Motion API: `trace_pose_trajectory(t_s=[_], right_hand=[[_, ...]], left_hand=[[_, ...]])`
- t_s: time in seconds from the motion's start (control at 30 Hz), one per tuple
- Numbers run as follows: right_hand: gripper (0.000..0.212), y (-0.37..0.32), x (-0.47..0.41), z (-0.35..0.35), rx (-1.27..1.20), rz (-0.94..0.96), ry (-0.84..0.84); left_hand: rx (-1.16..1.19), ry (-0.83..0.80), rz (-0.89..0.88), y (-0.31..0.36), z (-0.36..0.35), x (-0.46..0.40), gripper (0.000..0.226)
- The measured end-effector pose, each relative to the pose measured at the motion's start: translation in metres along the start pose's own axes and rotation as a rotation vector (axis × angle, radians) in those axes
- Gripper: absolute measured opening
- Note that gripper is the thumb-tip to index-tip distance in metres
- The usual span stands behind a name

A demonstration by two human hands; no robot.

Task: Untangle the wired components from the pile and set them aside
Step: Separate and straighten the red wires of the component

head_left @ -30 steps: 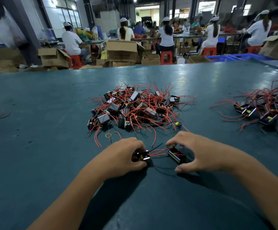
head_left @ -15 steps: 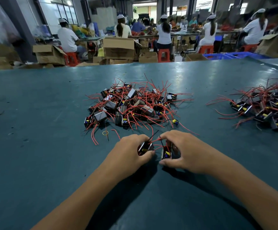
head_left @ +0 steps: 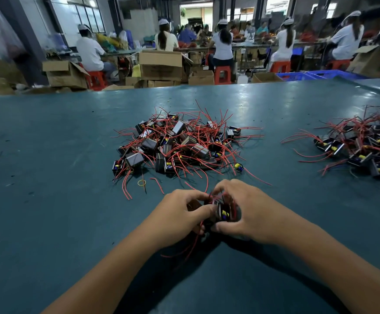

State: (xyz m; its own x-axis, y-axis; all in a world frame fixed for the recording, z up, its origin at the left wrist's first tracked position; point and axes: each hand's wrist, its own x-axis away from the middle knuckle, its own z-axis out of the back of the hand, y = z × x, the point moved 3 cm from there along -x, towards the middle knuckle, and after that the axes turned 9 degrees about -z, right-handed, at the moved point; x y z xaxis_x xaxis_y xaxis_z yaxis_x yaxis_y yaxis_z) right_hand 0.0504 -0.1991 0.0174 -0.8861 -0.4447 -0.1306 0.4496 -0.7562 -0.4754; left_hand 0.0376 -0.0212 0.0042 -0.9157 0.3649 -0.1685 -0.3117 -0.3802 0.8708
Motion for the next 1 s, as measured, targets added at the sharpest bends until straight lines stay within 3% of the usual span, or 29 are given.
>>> trace_pose_trajectory(t_s=[0.17, 0.33, 0.53, 0.7, 0.87, 1.0], right_hand=[[0.050, -0.003, -0.001, -0.005, 0.034, 0.000, -0.023], [0.060, -0.010, 0.003, -0.006, 0.020, 0.021, -0.068], [0.043, -0.007, 0.004, -0.001, 0.051, 0.032, -0.060], [0.045, 0.015, 0.001, 0.028, -0.021, -0.101, 0.072], [0.047, 0.049, -0.007, 0.072, 0.232, -0.245, 0.127], [0.064, 0.100, -0.007, 0.150, 0.279, -0.569, 0.465]], left_hand=[[0.121, -0.094, -0.027, 0.000, 0.000, 0.000, 0.016], [0.134, 0.031, 0.023, -0.001, 0.006, -0.002, 0.041], [0.081, -0.134, -0.096, -0.001, 0.013, 0.000, 0.040], [-0.318, 0.010, -0.201, -0.002, 0.030, -0.001, 0.031], [-0.563, 0.015, -0.281, -0.006, 0.027, -0.003, 0.019], [-0.577, 0.032, -0.342, -0.004, 0.024, -0.003, 0.014]])
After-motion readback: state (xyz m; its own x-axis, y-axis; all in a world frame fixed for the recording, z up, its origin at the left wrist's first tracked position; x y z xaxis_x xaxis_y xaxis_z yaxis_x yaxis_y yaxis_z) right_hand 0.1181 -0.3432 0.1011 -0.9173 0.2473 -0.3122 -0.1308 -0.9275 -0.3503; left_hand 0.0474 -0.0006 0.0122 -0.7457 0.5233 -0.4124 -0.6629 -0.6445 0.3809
